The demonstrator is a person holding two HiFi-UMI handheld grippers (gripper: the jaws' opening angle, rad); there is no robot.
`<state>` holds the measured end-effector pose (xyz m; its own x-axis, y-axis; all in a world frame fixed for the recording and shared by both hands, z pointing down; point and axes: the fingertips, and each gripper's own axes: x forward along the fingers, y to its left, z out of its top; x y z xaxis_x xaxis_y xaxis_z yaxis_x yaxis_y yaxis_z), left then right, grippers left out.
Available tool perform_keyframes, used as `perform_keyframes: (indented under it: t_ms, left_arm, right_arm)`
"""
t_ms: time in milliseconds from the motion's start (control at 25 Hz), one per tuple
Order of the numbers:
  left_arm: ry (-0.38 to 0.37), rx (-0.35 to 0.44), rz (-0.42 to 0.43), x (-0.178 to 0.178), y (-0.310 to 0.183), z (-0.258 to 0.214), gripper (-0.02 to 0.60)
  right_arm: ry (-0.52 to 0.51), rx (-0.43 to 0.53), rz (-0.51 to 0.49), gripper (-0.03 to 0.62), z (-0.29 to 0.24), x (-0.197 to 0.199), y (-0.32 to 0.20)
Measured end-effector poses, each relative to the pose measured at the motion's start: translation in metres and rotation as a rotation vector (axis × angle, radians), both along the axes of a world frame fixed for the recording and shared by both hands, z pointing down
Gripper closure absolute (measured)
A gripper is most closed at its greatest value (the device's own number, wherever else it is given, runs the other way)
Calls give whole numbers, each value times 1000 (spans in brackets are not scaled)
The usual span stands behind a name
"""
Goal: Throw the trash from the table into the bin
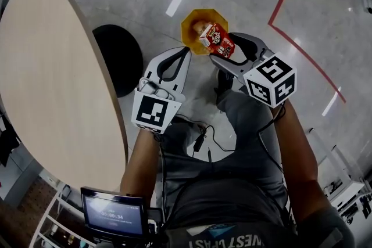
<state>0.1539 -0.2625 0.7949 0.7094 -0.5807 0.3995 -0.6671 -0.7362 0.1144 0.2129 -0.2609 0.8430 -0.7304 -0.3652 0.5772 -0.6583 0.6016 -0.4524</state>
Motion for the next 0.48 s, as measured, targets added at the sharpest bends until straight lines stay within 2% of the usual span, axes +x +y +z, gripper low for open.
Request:
perform_keyframes:
  t_ms: [200, 360, 480]
  left_arm:
    - [-24, -53, -18, -4, 8, -6, 540]
    - [-12, -14, -18, -5, 11, -33, 540]
    - [-18, -15, -19, -6, 15, -56, 540]
  right_arm:
    - [-4, -22, 24, 286, 4, 1, -5]
    - [-8, -25, 35, 286, -15, 3, -1]
    - [-9, -19, 63, 287, -39, 10, 0]
